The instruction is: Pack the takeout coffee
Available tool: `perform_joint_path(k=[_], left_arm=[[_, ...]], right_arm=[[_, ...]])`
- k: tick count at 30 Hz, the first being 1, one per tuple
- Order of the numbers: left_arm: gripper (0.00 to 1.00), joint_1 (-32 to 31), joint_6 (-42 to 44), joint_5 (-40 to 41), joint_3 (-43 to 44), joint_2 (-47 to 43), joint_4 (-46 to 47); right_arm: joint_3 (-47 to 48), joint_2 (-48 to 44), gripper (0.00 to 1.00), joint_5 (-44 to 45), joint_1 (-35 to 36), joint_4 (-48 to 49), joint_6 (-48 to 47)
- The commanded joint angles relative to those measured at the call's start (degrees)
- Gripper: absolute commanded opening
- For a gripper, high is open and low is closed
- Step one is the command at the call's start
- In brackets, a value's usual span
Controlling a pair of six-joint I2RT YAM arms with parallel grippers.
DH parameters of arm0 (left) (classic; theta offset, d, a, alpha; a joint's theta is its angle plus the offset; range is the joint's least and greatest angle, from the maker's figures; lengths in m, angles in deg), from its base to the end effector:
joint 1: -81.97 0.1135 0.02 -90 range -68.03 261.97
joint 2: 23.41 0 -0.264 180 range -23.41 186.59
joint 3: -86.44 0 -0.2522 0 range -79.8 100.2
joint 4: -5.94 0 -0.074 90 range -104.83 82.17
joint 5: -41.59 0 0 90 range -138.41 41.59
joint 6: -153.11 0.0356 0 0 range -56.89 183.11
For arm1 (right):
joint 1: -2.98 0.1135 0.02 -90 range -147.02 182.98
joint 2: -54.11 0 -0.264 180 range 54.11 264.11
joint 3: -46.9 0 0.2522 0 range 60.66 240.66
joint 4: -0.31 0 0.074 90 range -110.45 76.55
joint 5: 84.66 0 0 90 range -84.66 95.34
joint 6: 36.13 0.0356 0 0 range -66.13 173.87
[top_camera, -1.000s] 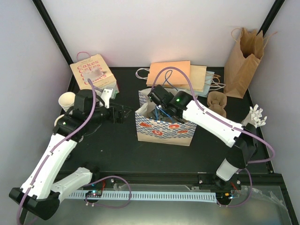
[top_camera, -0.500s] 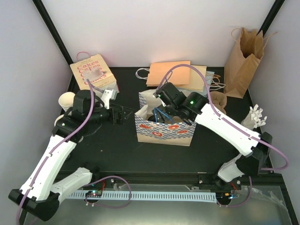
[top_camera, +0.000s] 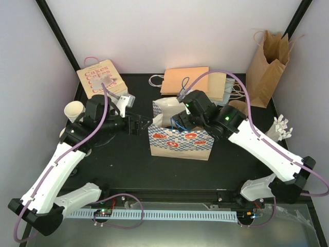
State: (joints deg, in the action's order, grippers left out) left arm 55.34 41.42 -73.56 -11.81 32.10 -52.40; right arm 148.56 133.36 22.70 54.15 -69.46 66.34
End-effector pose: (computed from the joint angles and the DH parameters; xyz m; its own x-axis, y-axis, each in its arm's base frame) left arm 0.1601 -0.0972 0.3862 -0.7103 -0.0181 -0.7037 0.5005 0.6900 -0.5229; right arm 0.1820 0.2092 0.3896 -0.5835 -0.3963 -0.7088 -0.5026 0.8618 -0.0680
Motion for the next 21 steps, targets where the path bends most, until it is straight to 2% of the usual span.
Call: perform_joint_path(k=[1,6,11,17,19,21], left_arm=[[0.99,-2.3,-1.9,3.6,2.5,0.7,-0.4],[0.99,-6.7,-2.8,7.5,5.0,3.1,-1.1],[0.99,-10.6,-2.6,14.9,9.0,6.1,-4.5],[0.99,-10.8,-3.0,20.3,10.7,7.2,-6.2],[0.99,-10.1,-4.1,19.8,10.4,7.1,-5.7],[0.99,-8.4,-4.3,15.6,9.8,7.2,-4.1]], right_arm=[[-2.4,-4.4,1.00,1.8,0.2,3.5,0.7],[-3.7,-7.2,1.00,4.0,0.2,3.6,1.6],[-4.0,-8.8,1.00,7.7,0.2,1.8,3.0],[-5.8,-12.6,1.00,11.4,0.1,1.8,4.4],[-6.8,-14.4,1.00,12.1,0.1,2.2,4.4],[-7.6,-15.7,1.00,13.1,0.1,2.4,4.7]])
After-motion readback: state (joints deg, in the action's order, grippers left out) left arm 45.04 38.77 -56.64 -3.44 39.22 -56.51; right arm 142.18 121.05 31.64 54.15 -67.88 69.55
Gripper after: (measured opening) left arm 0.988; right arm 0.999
